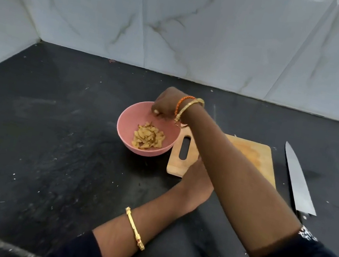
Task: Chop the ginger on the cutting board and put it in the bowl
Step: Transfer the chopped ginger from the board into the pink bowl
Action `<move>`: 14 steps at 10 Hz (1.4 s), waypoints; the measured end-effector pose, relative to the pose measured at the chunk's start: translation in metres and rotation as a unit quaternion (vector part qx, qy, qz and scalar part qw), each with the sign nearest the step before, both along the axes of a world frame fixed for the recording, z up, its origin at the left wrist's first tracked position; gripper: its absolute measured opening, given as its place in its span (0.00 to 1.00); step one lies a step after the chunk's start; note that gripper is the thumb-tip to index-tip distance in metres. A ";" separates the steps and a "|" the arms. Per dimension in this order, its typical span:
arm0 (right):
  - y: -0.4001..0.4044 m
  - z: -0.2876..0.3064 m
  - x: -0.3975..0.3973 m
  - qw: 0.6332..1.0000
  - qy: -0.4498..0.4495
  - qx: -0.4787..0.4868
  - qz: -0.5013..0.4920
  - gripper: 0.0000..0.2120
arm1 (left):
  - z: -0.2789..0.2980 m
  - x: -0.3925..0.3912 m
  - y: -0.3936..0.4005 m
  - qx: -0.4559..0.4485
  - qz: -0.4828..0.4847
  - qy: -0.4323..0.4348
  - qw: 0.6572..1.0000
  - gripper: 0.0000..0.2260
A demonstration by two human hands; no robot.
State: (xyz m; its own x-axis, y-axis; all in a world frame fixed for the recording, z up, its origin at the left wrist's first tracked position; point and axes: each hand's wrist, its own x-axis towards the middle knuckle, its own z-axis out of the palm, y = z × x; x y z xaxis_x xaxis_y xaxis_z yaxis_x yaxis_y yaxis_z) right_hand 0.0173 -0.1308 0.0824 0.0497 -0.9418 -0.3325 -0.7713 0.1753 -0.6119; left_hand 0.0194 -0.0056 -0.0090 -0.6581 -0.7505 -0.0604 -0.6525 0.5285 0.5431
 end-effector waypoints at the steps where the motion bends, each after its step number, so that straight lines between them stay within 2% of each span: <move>1: 0.014 0.001 -0.038 0.985 -0.137 0.009 -0.109 0.15 | 0.010 -0.008 -0.019 -0.021 0.036 0.005 0.999 0.11; 2: 0.051 -0.009 -0.077 0.940 -0.250 -0.036 -0.229 0.13 | 0.009 -0.009 -0.029 0.038 0.046 -0.030 0.998 0.08; 3: 0.098 -0.029 -0.111 0.926 -0.230 -0.049 -0.296 0.09 | 0.008 -0.010 -0.036 0.061 0.069 -0.012 0.996 0.09; 4: 0.127 -0.058 -0.128 0.961 -0.082 -0.037 -0.262 0.07 | 0.014 -0.003 -0.036 0.103 0.091 0.027 0.990 0.08; 5: 0.146 -0.083 -0.121 0.972 0.069 -0.080 -0.209 0.11 | 0.021 0.003 -0.040 0.137 0.099 0.061 0.984 0.06; 6: 0.171 -0.104 -0.101 0.969 0.152 -0.150 -0.128 0.15 | 0.022 0.008 -0.040 0.167 0.102 0.088 0.977 0.06; 7: 0.187 -0.115 -0.087 0.954 0.153 -0.206 -0.158 0.15 | 0.036 0.012 -0.040 0.259 0.127 0.180 0.940 0.06; 8: 0.178 -0.105 -0.088 0.945 0.191 -0.188 -0.187 0.13 | 0.063 0.022 -0.043 0.260 0.165 0.303 0.902 0.06; 9: 0.160 -0.089 -0.088 0.948 0.232 -0.128 -0.177 0.14 | 0.085 0.047 -0.057 0.105 0.215 0.304 0.922 0.08; 10: 0.145 -0.083 -0.087 0.947 0.242 -0.101 -0.186 0.11 | 0.078 0.069 -0.073 0.061 0.260 0.151 0.952 0.10; 11: 0.132 -0.075 -0.098 0.950 0.171 -0.080 -0.250 0.09 | 0.060 0.081 -0.080 0.073 0.270 0.076 0.957 0.12; 12: 0.116 -0.058 -0.117 0.957 0.006 -0.032 -0.290 0.05 | 0.053 0.087 -0.081 0.018 0.314 0.118 0.942 0.04; 13: 0.106 -0.046 -0.126 0.951 -0.085 -0.001 -0.298 0.05 | 0.049 0.098 -0.084 -0.095 0.360 0.135 0.918 0.05; 14: 0.105 -0.048 -0.130 0.964 -0.016 0.013 -0.266 0.07 | 0.036 0.113 -0.093 -0.167 0.411 0.148 0.884 0.06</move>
